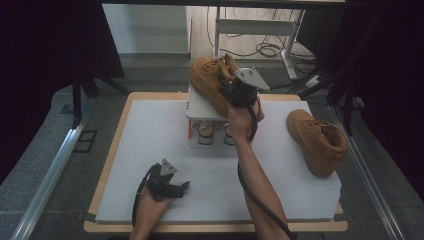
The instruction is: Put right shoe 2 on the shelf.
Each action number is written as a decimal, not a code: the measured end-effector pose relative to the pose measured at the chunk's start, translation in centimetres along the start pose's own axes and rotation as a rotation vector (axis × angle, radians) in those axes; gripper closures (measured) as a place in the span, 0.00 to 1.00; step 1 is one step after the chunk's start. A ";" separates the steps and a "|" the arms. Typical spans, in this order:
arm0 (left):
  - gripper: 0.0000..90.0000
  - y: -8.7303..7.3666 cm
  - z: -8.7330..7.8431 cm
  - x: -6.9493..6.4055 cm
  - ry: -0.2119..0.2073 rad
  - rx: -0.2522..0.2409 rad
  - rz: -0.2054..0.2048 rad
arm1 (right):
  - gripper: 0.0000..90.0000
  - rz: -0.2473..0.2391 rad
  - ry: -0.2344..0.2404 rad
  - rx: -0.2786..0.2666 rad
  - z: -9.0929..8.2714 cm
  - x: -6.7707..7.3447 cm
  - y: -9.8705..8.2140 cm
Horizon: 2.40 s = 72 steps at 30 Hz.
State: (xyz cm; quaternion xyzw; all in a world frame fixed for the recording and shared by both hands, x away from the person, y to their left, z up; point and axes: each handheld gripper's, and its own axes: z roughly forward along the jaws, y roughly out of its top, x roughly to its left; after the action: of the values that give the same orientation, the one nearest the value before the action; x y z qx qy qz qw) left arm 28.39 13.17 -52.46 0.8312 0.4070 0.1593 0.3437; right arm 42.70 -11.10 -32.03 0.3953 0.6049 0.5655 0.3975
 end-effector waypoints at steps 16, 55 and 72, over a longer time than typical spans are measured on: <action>0.15 0.0 0.0 0.0 0.002 -0.001 0.000 | 0.29 0.061 0.074 0.052 0.5 -1.3 -0.7; 0.15 0.0 0.0 0.0 0.004 0.002 0.001 | 0.15 -0.013 0.196 0.151 -3.6 -3.4 -1.3; 0.15 0.0 0.0 -0.1 0.006 0.000 0.001 | 0.81 -0.047 0.232 0.182 -7.0 -4.5 -3.5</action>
State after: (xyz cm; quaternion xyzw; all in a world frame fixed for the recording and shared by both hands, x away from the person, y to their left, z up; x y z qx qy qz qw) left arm 28.33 13.11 -52.46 0.8308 0.4076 0.1621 0.3425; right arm 37.76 -18.01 -35.07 0.3475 0.7046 0.5409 0.3004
